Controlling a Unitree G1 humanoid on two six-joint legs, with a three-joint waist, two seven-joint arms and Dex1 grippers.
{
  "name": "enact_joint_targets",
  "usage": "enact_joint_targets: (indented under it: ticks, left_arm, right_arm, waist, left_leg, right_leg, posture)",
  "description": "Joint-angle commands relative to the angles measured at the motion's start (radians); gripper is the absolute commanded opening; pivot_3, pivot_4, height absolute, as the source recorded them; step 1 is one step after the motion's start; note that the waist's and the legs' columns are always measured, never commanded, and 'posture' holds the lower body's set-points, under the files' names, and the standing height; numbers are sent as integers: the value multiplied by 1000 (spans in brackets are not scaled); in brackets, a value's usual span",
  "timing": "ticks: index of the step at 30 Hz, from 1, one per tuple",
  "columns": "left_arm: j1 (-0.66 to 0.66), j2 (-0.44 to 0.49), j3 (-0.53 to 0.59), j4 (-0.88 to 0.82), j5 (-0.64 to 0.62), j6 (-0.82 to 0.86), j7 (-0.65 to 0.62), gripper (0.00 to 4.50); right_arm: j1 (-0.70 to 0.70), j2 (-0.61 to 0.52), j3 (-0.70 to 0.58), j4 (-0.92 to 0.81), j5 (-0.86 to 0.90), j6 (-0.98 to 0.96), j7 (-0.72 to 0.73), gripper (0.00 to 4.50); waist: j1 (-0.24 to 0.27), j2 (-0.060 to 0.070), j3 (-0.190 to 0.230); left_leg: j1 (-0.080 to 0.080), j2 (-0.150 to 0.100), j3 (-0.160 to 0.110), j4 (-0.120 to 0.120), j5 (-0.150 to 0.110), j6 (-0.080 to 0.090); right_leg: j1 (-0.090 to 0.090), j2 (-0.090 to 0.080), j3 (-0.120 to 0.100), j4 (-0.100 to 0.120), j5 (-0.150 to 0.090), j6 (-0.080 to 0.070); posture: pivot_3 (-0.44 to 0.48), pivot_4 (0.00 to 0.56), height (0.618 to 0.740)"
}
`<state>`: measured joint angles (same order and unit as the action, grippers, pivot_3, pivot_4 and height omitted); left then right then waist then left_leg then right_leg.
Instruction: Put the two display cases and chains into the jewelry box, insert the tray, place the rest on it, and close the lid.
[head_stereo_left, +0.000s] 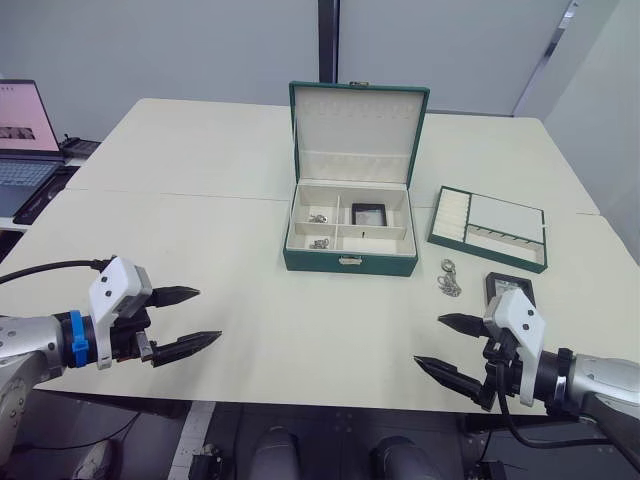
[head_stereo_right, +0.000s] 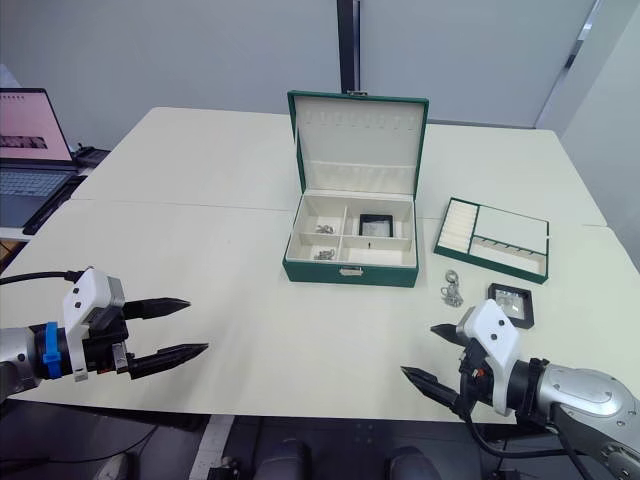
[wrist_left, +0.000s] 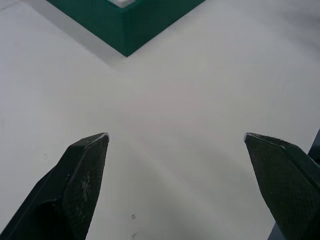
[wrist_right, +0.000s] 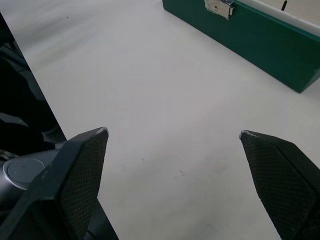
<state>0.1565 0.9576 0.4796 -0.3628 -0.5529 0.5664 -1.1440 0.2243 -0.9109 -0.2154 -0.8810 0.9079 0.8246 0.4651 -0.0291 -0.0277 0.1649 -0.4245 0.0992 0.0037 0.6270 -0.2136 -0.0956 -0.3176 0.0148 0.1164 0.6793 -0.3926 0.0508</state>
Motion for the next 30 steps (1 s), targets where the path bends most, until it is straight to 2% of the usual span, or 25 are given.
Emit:
enact_joint_targets:
  ticks: [1,7,12,15,19,22,25,30]
  left_arm:
    - [-27,17,31,-29,-82,13,-43,4492]
    - [-181,30,10,-104,-296,139,-24,4492]
    - [-304,-3,-83,-127,-263,50,-21,4492]
    - [-361,-15,-134,-125,-290,68,-12,4492]
    - [-382,-24,-169,-118,-273,53,-9,4492]
    - [-384,-16,-186,-120,-284,60,-26,4492]
    - [-402,-12,-198,-111,-282,55,-40,4492]
    - [-425,-21,-214,-105,-279,52,-39,4492]
  right_arm:
    - [-8,6,-13,-12,-5,-16,15,4500]
    - [4,4,-40,-4,3,-2,28,4500]
    - [24,-5,-83,6,6,13,37,4500]
    - [32,-9,-105,7,3,18,41,4500]
    - [36,-12,-136,0,12,29,43,4500]
    - [36,-64,-205,19,7,45,90,4500]
    - [16,-171,-258,106,-39,70,174,4500]
    - [-82,-321,-219,358,-154,14,333,4500]
  waist:
    - [0,0,0]
    - [1,0,0]
    - [1,0,0]
    - [0,0,0]
    - [-1,0,0]
    - [0,0,0]
    - [0,1,0]
    - [-1,1,0]
  left_leg:
    - [0,0,0,0,0,0]
    - [-1,0,0,0,0,0]
    - [0,0,0,0,0,0]
    - [0,0,0,0,0,0]
    - [0,0,0,1,0,0]
    - [0,-1,0,1,0,0]
    - [0,-1,1,1,0,0]
    - [0,-1,1,2,0,0]
  right_leg:
    - [0,0,0,0,0,0]
    - [0,0,0,0,0,0]
    - [1,0,0,0,0,0]
    - [1,1,0,0,0,0]
    - [1,1,1,0,0,0]
    - [1,1,1,0,0,0]
    - [1,0,1,0,0,0]
    - [1,0,2,0,0,0]
  posture:
    - [0,150,740]
    - [0,150,740]
    - [0,150,740]
    - [0,150,740]
    - [0,150,740]
    - [0,150,740]
    - [0,150,740]
    - [0,150,740]
